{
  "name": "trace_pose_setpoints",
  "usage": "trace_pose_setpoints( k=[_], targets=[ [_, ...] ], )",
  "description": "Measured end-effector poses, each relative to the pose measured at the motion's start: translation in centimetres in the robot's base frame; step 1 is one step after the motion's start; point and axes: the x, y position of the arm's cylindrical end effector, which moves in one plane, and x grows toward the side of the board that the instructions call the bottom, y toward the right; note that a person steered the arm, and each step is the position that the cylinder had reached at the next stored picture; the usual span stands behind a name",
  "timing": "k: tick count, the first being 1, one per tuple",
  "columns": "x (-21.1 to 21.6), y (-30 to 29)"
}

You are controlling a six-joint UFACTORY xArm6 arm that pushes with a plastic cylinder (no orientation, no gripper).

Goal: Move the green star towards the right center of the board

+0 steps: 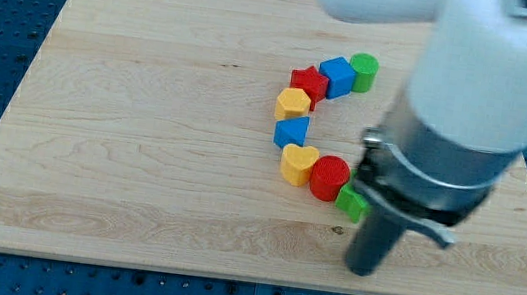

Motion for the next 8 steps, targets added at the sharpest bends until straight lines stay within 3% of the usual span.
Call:
trace_pose_setpoints(
  k=[1,8],
  targets=[
    [-1.5,-3.3],
    [-3.9,-1.5]
  ],
)
